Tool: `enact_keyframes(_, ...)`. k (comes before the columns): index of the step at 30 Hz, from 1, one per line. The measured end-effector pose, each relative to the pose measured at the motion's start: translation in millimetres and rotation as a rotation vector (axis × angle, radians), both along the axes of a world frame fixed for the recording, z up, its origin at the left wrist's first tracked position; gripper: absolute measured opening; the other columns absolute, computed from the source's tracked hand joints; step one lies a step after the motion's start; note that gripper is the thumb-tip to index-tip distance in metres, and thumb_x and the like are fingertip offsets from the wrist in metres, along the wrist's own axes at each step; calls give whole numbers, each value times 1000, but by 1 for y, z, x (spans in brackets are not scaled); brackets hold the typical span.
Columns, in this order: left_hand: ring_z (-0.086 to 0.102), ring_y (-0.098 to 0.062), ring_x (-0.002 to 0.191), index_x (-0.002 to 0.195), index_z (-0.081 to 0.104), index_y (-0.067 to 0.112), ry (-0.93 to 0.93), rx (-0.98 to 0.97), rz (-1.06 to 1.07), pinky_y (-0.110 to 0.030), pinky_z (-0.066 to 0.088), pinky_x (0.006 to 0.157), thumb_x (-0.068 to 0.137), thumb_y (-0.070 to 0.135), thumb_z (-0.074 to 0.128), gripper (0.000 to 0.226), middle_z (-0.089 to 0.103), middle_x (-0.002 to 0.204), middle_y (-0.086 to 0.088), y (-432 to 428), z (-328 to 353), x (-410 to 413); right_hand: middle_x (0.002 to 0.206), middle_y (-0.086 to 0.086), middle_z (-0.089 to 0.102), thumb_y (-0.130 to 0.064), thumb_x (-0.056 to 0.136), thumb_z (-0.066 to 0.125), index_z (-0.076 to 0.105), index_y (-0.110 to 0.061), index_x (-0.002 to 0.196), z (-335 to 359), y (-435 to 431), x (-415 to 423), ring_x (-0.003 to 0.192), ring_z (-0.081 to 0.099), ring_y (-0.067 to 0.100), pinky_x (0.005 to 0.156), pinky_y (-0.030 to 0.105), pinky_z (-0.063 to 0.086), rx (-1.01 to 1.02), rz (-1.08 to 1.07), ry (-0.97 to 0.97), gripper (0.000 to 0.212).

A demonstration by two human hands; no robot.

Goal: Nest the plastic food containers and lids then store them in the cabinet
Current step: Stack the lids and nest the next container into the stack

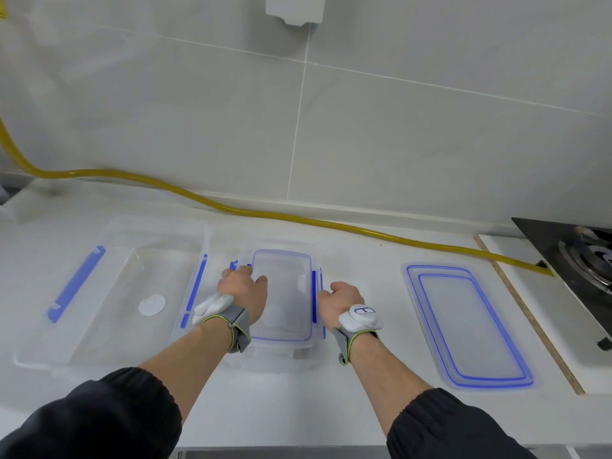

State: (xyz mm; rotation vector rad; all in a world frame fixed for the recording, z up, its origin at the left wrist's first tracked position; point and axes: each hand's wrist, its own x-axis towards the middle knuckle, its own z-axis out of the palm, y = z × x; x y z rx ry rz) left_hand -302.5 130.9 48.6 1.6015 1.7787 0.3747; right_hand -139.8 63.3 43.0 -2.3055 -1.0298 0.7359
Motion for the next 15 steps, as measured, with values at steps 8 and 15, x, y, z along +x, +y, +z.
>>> enact_keyframes(8, 59, -24, 94, 133, 49, 17, -128, 76, -77, -31, 45, 79, 89, 38, 48, 49, 51, 133, -7, -33, 1, 65, 127, 10, 60, -25, 89, 48, 55, -8, 127, 8, -42, 70, 115, 56, 32, 86, 26, 41, -29, -95, -2, 43)
enact_keyframes(15, 61, -25, 94, 126, 56, 16, -207, 81, -102, -27, 46, 79, 89, 31, 51, 41, 65, 113, -5, -60, 3, 130, 70, 9, 48, -18, 87, 47, 47, -9, 66, 10, -86, 149, 62, 50, 26, 65, 28, 35, -106, -173, -6, 24)
